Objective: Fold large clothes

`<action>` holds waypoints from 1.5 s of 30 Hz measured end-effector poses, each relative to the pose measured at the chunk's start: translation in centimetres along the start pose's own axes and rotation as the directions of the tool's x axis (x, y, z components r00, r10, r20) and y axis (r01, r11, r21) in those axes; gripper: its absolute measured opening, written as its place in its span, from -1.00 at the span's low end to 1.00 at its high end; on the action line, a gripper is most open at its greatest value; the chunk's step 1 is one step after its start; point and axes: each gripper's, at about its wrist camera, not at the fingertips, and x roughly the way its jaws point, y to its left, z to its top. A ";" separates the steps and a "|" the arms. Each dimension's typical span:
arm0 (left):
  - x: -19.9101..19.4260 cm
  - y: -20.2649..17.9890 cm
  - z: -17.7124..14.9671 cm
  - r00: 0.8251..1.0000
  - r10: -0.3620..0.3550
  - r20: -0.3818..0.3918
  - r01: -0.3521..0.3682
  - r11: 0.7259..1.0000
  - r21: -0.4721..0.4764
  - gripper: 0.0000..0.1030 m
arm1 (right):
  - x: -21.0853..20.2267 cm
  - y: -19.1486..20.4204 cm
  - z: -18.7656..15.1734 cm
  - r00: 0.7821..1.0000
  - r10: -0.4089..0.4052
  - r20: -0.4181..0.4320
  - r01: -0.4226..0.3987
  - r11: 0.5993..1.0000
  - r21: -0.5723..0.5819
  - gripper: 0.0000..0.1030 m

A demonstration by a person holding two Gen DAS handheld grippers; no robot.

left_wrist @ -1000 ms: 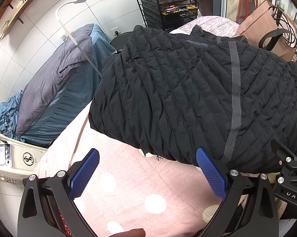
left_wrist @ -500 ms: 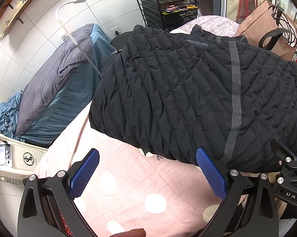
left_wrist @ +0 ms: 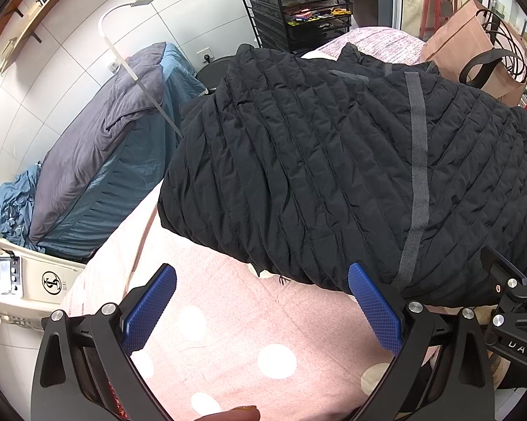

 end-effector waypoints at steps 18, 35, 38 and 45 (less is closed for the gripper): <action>-0.7 0.4 -1.0 0.991 -0.091 0.100 0.095 0.995 -0.029 0.88 | 0.0 -0.3 0.3 1.000 0.008 0.003 -0.008 1.000 0.014 0.89; -0.6 0.3 -0.5 0.998 -0.028 0.062 0.029 0.999 -0.019 0.88 | 0.1 -0.7 0.5 1.000 0.001 0.003 -0.001 1.000 0.012 0.89; -0.6 0.1 -0.5 0.998 -0.028 0.058 0.029 0.999 -0.013 0.88 | 0.2 -0.7 0.6 1.000 0.000 0.003 0.000 1.000 0.011 0.89; -0.7 -0.1 -0.6 0.998 -0.029 0.056 0.030 1.000 -0.007 0.88 | 0.3 -0.6 0.6 1.000 0.002 0.002 -0.002 1.000 0.009 0.89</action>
